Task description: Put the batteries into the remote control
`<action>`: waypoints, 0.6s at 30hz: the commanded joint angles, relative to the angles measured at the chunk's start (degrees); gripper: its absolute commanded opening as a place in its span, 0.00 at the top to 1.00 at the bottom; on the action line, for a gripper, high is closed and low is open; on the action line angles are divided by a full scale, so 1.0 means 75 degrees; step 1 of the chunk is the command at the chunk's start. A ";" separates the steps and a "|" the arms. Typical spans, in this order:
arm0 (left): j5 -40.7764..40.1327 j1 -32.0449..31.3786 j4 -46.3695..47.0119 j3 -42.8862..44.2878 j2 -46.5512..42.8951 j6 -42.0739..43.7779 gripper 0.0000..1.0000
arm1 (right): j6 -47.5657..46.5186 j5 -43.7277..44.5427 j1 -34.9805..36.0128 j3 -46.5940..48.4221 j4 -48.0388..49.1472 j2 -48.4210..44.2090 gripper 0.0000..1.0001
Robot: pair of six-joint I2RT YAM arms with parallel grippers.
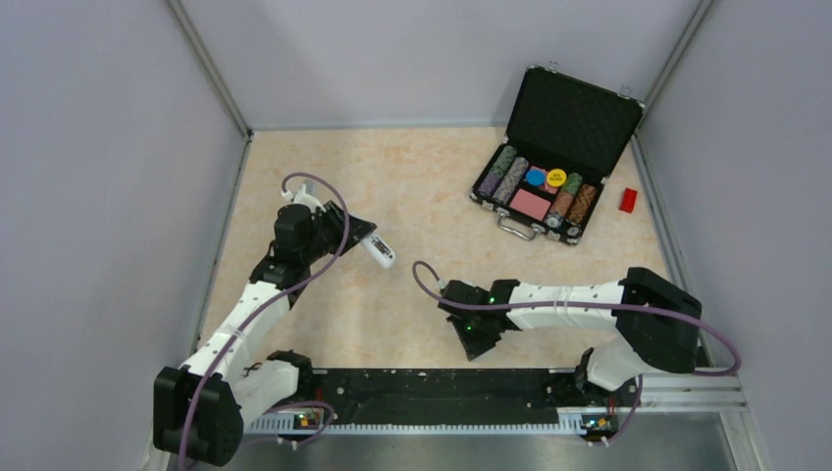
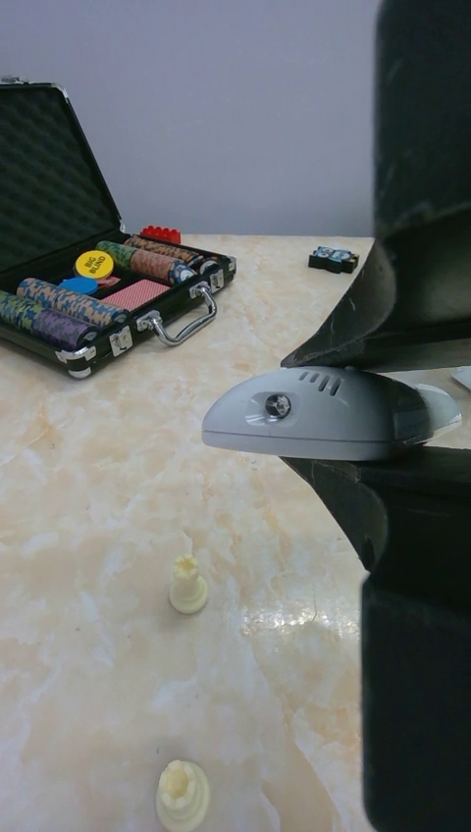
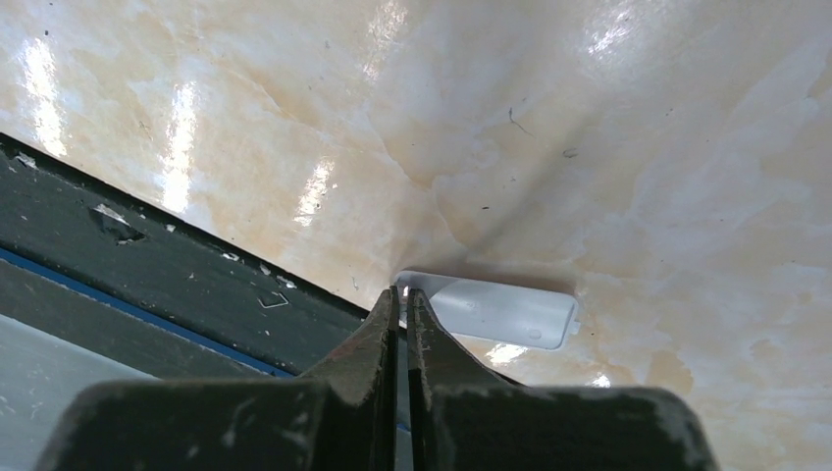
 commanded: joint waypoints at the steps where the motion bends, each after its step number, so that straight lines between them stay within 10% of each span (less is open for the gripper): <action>1: 0.0148 0.0056 0.0563 -0.0024 0.0032 -0.0181 1.00 | 0.0012 0.0112 0.0116 0.0323 0.0120 -0.0018 1.00; 18: 0.0734 0.0066 0.1047 0.0226 -0.0057 -0.1701 1.00 | 0.0095 -0.0126 -0.2032 0.2368 0.0510 -0.1992 1.00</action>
